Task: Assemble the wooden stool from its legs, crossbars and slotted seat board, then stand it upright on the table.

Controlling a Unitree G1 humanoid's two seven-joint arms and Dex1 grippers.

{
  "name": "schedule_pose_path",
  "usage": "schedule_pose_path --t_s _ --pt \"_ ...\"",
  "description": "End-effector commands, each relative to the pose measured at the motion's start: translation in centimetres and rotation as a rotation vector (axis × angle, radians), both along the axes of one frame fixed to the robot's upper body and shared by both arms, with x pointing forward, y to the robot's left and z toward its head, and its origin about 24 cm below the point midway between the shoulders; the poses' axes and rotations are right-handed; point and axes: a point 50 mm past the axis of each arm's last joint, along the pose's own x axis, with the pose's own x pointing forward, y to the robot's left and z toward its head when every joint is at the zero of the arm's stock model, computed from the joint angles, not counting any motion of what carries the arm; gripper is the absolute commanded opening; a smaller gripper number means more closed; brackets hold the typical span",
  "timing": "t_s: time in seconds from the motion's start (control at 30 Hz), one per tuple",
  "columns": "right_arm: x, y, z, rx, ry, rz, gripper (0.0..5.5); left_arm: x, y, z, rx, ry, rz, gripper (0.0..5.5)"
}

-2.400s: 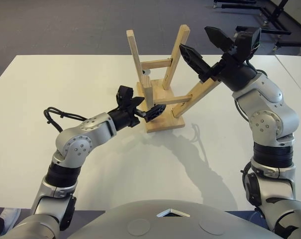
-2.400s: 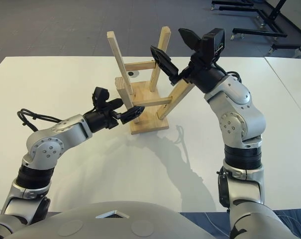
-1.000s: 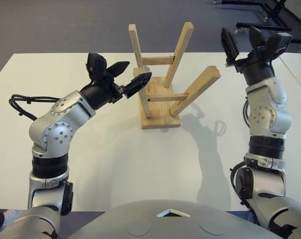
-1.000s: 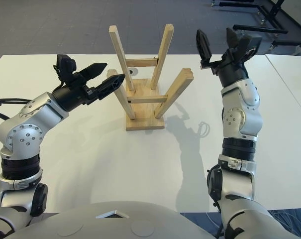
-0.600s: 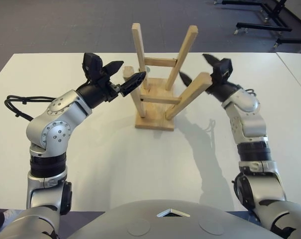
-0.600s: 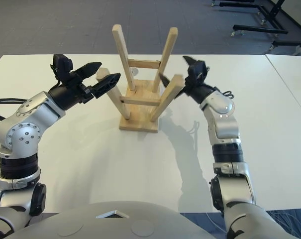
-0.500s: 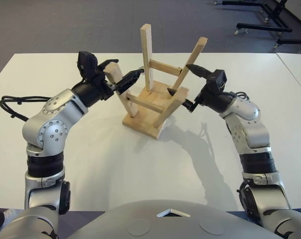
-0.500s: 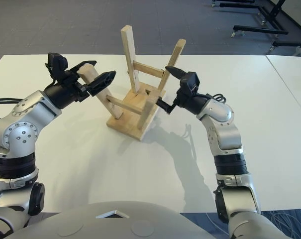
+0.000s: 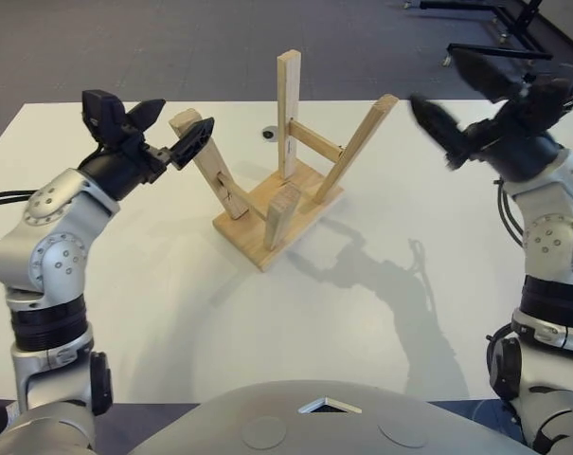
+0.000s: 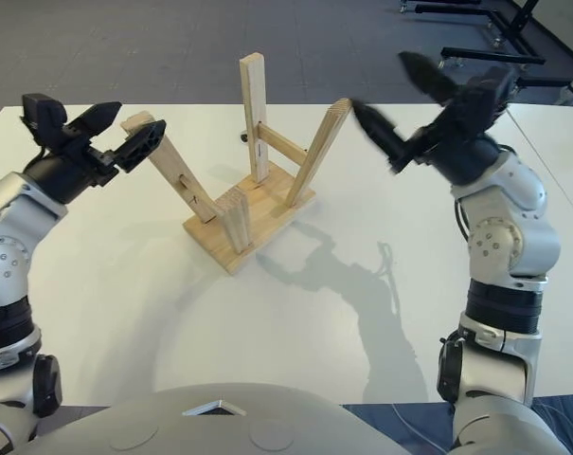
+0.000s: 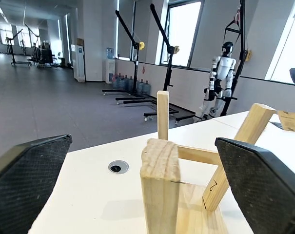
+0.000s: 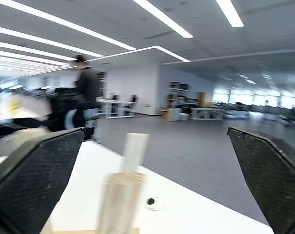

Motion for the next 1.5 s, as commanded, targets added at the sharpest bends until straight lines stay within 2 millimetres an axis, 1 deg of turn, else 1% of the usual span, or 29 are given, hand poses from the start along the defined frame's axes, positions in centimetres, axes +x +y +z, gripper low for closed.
schedule_pose_path --t_s 0.03,0.13,0.2,0.27,0.33,0.37,0.43,0.5,0.57,0.63,0.67,0.83,0.9,0.97,1.03,1.07,1.1,1.13,1.2,1.27,1.37,1.43,1.5 --pt "2.9 -0.2 -1.6 -0.051 0.063 -0.174 5.38 -1.0 0.4 1.1 0.052 -0.045 -0.067 5.40" --pt "4.9 0.4 -3.5 -0.137 0.116 -0.290 5.38 -0.8 -1.0 0.2 0.051 -0.019 -0.125 5.40" --pt "6.3 1.4 -4.8 -0.192 0.139 -0.321 5.38 -0.8 -1.7 -0.3 0.046 0.001 -0.150 5.40" --pt "7.1 2.5 -5.4 -0.233 0.141 -0.297 5.38 -0.8 -1.9 -0.8 0.047 0.019 -0.155 5.40" --pt "7.2 3.8 -5.6 -0.247 0.120 -0.208 5.38 -0.7 -1.7 -1.3 0.051 0.043 -0.142 5.40" --pt "6.7 4.5 -5.5 -0.240 0.101 -0.127 5.38 -0.6 -1.6 -1.4 0.027 0.037 -0.126 5.40" --pt "5.2 5.7 -5.5 -0.228 0.076 0.050 5.38 -0.9 -1.4 -0.9 -0.027 0.002 -0.118 5.40" --pt "2.7 6.0 -4.7 -0.095 0.075 0.245 5.38 -1.0 -0.8 -1.1 -0.037 -0.004 -0.084 5.40" --pt "0.4 6.3 -4.1 -0.027 0.083 0.385 5.38 -1.1 -0.1 -1.3 -0.041 -0.002 -0.047 5.40" --pt "-1.1 6.6 -3.9 -0.047 0.110 0.457 5.38 -1.3 0.7 -1.6 -0.043 0.003 -0.005 5.40" --pt "-1.5 6.7 -3.9 -0.059 0.124 0.466 5.38 -1.3 1.0 -1.8 -0.041 0.006 0.007 5.40" --pt "-2.4 6.8 -3.7 -0.086 0.145 0.471 5.38 -1.3 2.4 -2.5 -0.027 0.011 0.081 5.40" --pt "-1.7 5.3 -4.1 -0.094 0.175 0.378 5.38 -1.6 3.2 -2.6 -0.026 0.003 0.097 5.40" --pt "-0.9 2.4 -5.3 -0.181 0.233 0.218 5.38 -2.2 4.5 -3.2 0.018 0.002 0.118 5.40" --pt "-1.2 0.5 -6.6 -0.281 0.281 0.149 5.38 -3.1 5.5 -4.0 0.078 0.019 0.110 5.40" --pt "-1.5 0.1 -7.0 -0.311 0.304 0.154 5.38 -3.7 5.7 -4.4 0.138 0.040 0.092 5.40" --pt "-2.4 0.2 -7.4 -0.350 0.327 0.202 5.38 -4.3 5.8 -5.4 0.282 0.085 0.068 5.40" --pt "-3.1 0.5 -7.7 -0.384 0.341 0.249 5.38 -4.9 5.7 -6.2 0.381 0.128 0.031 5.40" --pt "-4.1 1.6 -8.3 -0.428 0.359 0.325 5.38 -5.9 5.3 -6.8 0.458 0.172 -0.055 5.40" --pt "-4.5 2.6 -9.1 -0.467 0.370 0.387 5.38 -6.7 4.9 -7.4 0.513 0.217 -0.139 5.40" --pt "-5.3 3.9 -9.7 -0.472 0.372 0.481 5.38 -7.4 4.9 -9.0 0.695 0.306 -0.201 5.40" --pt "-5.3 5.0 -10.2 -0.461 0.374 0.527 5.38 -7.7 3.9 -9.5 0.696 0.318 -0.275 5.40" --pt "-5.2 5.7 -11.2 -0.486 0.389 0.549 5.38 -7.8 1.9 -10.0 0.617 0.309 -0.387 5.40"
